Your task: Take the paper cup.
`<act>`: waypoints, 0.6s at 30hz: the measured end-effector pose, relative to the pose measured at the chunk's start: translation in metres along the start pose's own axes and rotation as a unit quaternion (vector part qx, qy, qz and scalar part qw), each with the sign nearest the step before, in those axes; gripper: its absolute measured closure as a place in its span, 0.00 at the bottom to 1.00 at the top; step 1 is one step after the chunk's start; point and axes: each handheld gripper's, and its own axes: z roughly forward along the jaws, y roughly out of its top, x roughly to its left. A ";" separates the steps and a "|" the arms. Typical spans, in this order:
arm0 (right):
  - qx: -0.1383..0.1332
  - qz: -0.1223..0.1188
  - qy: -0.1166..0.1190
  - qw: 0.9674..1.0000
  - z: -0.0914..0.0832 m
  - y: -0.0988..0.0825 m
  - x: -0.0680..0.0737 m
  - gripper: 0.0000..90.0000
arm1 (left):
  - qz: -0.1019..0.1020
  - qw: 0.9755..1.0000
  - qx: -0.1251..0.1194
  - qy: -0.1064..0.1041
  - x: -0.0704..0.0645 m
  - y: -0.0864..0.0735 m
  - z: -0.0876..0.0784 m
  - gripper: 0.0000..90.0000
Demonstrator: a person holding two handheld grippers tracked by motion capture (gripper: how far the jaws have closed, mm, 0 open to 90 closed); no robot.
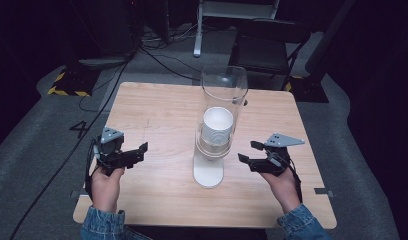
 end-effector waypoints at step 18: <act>-0.006 -0.032 0.082 0.996 0.038 0.008 0.037 0.30 | 0.002 1.000 0.006 -0.004 0.000 -0.001 0.001 0.17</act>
